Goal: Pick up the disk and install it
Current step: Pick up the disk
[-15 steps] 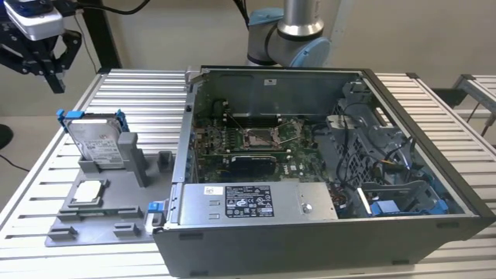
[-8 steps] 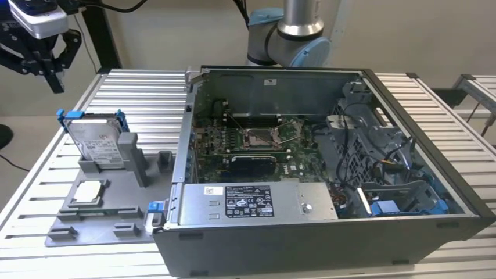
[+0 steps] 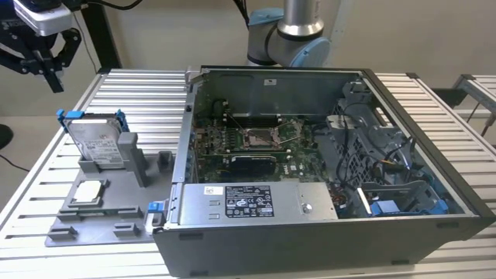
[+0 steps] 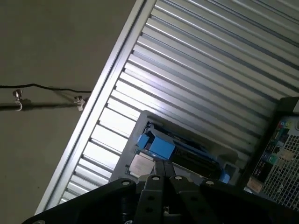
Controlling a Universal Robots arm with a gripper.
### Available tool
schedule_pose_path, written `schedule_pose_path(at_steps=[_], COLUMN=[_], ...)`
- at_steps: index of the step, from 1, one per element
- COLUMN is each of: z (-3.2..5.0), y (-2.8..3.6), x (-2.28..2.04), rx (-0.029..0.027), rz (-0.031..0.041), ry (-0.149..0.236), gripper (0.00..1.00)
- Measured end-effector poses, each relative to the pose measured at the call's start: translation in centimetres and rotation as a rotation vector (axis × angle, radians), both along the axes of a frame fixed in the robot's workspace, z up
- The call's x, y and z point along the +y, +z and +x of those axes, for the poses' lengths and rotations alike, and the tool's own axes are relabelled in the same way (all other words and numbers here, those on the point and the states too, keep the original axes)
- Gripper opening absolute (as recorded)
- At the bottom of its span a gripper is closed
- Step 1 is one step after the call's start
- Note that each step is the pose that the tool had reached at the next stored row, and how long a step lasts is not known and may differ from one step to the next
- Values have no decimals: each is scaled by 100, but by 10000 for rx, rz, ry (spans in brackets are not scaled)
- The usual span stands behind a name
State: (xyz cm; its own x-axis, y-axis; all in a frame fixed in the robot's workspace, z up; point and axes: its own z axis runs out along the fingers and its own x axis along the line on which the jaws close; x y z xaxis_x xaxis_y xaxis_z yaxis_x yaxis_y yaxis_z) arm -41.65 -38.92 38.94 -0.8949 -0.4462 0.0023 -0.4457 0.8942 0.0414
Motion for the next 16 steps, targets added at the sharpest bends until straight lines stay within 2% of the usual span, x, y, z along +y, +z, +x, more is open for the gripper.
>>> schedule_pose_path(at_steps=[11,16], z=[-1,0], y=[14,15], x=[0,0], rx=[2,1], rz=[-5,-9], ry=[1331,2074], gripper=[0,0])
